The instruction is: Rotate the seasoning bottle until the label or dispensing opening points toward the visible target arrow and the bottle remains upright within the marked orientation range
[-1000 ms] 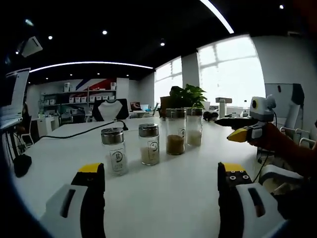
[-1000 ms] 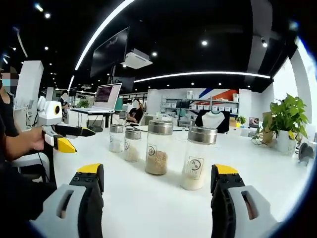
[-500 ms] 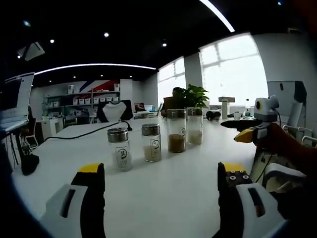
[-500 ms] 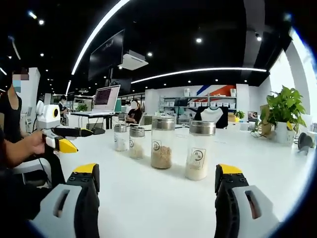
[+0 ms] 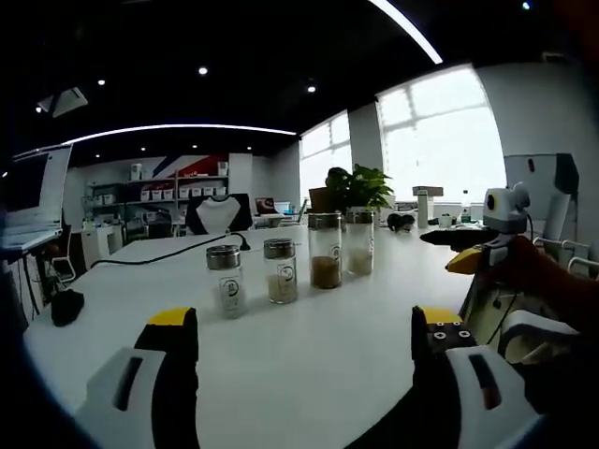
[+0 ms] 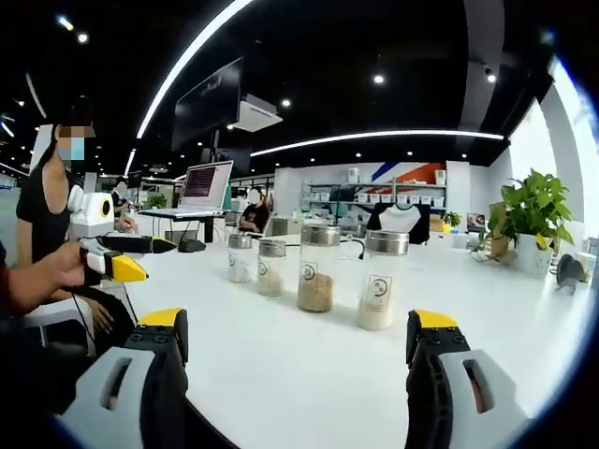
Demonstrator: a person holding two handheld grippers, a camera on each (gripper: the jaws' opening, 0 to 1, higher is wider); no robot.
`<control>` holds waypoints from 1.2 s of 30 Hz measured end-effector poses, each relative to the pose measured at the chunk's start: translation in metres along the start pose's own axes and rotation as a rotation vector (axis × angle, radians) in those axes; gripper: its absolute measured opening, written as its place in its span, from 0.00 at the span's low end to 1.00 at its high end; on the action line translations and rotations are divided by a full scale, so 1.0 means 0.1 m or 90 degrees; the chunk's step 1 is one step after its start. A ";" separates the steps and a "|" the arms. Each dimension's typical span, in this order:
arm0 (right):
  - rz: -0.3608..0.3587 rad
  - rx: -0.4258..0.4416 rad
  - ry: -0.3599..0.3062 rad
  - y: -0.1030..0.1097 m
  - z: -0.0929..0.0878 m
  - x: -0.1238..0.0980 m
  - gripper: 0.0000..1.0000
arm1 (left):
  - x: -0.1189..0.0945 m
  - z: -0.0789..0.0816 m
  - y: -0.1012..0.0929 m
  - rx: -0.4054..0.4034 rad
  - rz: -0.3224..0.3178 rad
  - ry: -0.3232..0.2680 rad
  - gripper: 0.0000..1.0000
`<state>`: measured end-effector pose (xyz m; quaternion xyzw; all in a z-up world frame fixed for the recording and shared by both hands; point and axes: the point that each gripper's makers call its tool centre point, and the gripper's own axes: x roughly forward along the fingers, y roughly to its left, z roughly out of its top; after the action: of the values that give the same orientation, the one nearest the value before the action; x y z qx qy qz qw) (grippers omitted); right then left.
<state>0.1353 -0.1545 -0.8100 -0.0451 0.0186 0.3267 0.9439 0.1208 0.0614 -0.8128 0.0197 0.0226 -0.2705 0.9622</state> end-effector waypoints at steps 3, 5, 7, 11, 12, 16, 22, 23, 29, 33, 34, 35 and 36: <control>-0.004 -0.006 -0.003 0.00 0.01 -0.03 0.99 | 0.00 -0.01 0.00 0.001 0.001 0.002 1.00; -0.005 -0.008 -0.002 -0.01 0.01 -0.02 0.99 | 0.00 -0.01 0.02 0.001 0.004 0.002 1.00; -0.006 -0.008 0.001 -0.02 0.00 -0.01 0.99 | 0.01 -0.03 0.03 -0.002 0.005 0.003 1.00; -0.004 -0.009 0.006 -0.04 -0.01 0.01 0.99 | 0.01 -0.04 0.07 -0.003 0.008 -0.001 1.00; -0.006 -0.008 0.007 -0.05 -0.01 0.01 0.99 | 0.01 -0.05 0.07 -0.004 0.007 0.000 1.00; -0.009 -0.007 0.007 -0.08 0.00 0.00 0.99 | 0.03 -0.10 0.07 -0.001 0.004 0.010 1.00; -0.012 -0.006 0.004 -0.08 0.01 -0.01 0.99 | 0.02 -0.15 0.10 0.002 0.018 0.012 1.00; -0.012 -0.007 0.005 -0.07 0.00 -0.01 0.99 | 0.01 -0.16 0.11 0.002 0.020 0.015 1.00; -0.011 0.005 0.013 -0.08 -0.09 0.01 0.98 | -0.01 -0.11 0.13 0.000 0.027 0.007 1.00; -0.003 -0.037 0.026 -0.03 -0.10 0.02 0.98 | -0.02 -0.10 0.14 0.001 0.029 0.006 1.00; -0.004 -0.053 0.027 -0.02 -0.10 0.03 0.98 | -0.02 -0.11 0.14 0.001 0.029 0.007 1.00; -0.004 -0.057 0.025 -0.02 -0.09 0.03 0.98 | -0.01 -0.12 0.15 0.000 0.029 0.008 1.00; -0.003 -0.057 0.024 -0.03 -0.09 0.03 0.98 | -0.01 -0.13 0.15 -0.001 0.028 0.010 1.00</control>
<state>0.1390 -0.1558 -0.8193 -0.0936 0.0218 0.3238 0.9412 0.1271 0.0754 -0.8253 0.0214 0.0297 -0.2489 0.9678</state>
